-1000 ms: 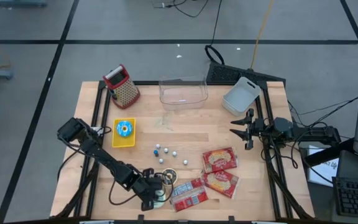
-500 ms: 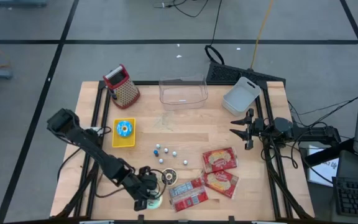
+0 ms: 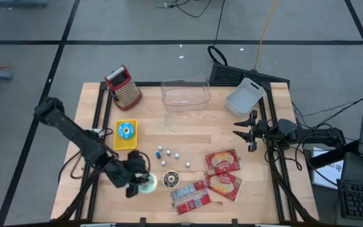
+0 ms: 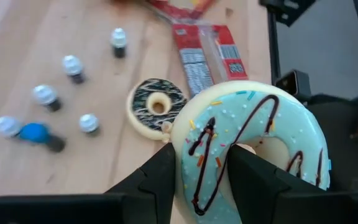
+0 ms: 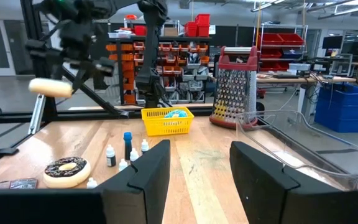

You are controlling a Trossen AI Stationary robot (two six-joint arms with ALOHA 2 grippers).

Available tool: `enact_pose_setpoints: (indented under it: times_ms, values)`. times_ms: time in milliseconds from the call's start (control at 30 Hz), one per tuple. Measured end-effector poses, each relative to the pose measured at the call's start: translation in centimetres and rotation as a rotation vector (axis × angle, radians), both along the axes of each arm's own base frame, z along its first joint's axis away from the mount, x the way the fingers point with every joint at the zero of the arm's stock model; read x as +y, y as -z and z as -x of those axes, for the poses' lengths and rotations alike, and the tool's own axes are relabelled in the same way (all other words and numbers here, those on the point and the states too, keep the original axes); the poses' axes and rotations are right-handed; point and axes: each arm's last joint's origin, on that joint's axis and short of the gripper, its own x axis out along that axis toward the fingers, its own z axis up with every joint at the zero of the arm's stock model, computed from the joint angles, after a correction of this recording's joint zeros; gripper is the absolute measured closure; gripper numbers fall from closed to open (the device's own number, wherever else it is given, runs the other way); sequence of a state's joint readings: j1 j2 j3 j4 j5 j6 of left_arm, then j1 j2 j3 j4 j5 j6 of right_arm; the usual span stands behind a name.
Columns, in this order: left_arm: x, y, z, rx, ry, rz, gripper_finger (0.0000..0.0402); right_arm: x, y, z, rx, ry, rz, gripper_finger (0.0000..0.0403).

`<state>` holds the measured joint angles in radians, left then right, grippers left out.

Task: Pick & Place Food Item
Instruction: Put the light blue donut into the yellow bin

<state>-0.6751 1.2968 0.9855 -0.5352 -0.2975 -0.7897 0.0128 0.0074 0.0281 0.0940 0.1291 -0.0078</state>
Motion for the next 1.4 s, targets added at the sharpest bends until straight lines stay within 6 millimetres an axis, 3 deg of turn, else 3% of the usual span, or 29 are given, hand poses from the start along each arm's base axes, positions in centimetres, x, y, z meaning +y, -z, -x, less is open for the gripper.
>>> enact_pose_setpoints:
  times_ms: [200, 500, 867, 1033, 1267, 1400]
  values:
    - [2.8, -1.4, 2.5, 0.052, -0.26, 0.031, 0.0266, 0.0, 0.0, 0.0, 0.0, 0.0, 0.0, 0.0248]
    - [6.2, -1.6, 6.2, 0.125, -0.635, -0.053, 0.0266, 0.0, 0.0, 0.0, 0.001, 0.0, 0.0, 0.0248]
    - [8.5, -0.9, 8.3, 0.229, -1.001, -0.196, 0.0266, 0.0, 0.0, 0.0, 0.0, 0.0, 0.0, 0.0248]
    - [9.2, 0.9, 8.1, 0.267, -1.072, -0.265, 0.0266, 0.0, 0.0, 0.0, 0.001, 0.0, 0.0, 0.0248]
    - [10.7, 5.2, 9.0, 0.323, -1.2, -0.323, 0.0266, 0.0, 0.0, 0.0, 0.001, 0.0, 0.0, 0.0248]
    - [10.7, 5.0, 8.5, 0.31, -1.214, -0.306, 0.0266, 0.0, 0.0, 0.0, 0.0, 0.0, 0.0, 0.0248]
